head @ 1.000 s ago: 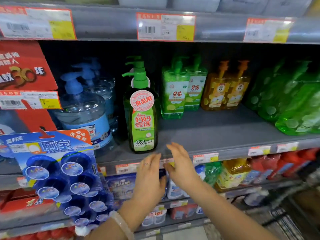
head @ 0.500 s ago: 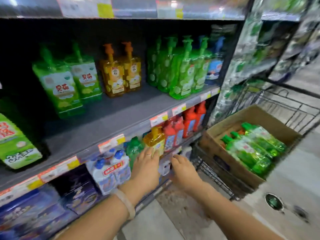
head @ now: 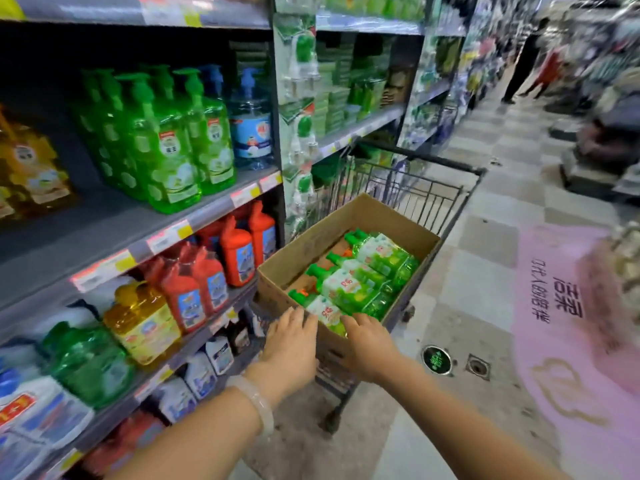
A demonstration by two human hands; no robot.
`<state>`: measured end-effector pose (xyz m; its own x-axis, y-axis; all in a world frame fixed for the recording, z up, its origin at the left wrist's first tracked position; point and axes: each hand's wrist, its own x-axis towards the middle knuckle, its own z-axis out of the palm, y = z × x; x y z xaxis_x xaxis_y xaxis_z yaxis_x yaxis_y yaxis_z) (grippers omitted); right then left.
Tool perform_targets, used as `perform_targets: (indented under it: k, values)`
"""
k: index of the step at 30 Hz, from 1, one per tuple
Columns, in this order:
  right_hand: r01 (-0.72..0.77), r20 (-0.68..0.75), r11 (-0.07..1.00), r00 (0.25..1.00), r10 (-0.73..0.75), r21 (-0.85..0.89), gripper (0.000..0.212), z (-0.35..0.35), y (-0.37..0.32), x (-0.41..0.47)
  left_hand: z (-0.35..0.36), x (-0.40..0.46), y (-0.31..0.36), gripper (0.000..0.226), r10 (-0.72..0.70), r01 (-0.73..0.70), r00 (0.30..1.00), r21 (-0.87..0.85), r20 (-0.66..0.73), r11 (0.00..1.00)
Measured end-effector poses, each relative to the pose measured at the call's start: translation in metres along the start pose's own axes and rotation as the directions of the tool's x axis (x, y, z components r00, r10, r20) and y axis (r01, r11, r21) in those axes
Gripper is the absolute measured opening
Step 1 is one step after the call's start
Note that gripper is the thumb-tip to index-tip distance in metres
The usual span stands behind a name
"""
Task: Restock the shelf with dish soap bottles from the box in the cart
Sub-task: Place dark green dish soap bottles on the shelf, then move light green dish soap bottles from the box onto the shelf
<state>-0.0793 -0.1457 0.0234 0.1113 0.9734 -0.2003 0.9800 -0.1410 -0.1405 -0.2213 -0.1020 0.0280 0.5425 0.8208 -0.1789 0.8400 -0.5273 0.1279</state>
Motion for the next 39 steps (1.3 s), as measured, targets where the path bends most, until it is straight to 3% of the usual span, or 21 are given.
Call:
perform_targets:
  k: [8, 16, 23, 31, 33, 35, 39]
  values:
    - [-0.043, 0.035, 0.998, 0.999, 0.041, 0.053, 0.059, -0.007, 0.071, 0.038, -0.005, 0.074, 0.048, 0.068, 0.029, -0.03, 1.0, 0.106, 0.008, 0.994]
    - [-0.072, 0.121, 0.997, 0.99, 0.067, 0.035, 0.07, -0.014, 0.133, 0.124, 0.018, 0.176, 0.06, 0.059, -0.008, 0.005, 0.999, 0.11, 0.031, 0.994]
    - [-0.053, 0.27, 0.998, 0.962, 0.047, 0.016, 0.068, -0.001, 0.173, 0.204, 0.039, 0.244, 0.046, 0.064, -0.139, 0.13, 0.976, 0.063, 0.169, 0.99]
    - [0.046, 0.479, 0.989, 0.871, -0.109, 0.142, 0.064, 0.027, 0.19, 0.271, 0.084, 0.27, 0.035, 0.064, -0.363, 0.396, 0.877, -0.044, 0.315, 0.917]
    - [0.05, 0.519, 0.98, 0.842, -0.145, 0.191, 0.063, 0.033, 0.196, 0.285, 0.097, 0.273, 0.04, 0.073, -0.426, 0.512, 0.818, -0.153, 0.386, 0.845]
    - [0.022, 0.574, 0.962, 0.798, -0.182, 0.274, 0.062, 0.039, 0.2, 0.296, 0.112, 0.275, 0.048, 0.084, -0.444, 0.616, 0.768, -0.344, 0.462, 0.709]
    - [0.044, 0.597, 0.908, 0.741, -0.309, 0.416, 0.047, 0.052, 0.202, 0.314, 0.131, 0.283, 0.066, 0.099, -0.433, 0.661, 0.722, -0.722, 0.54, 0.201]
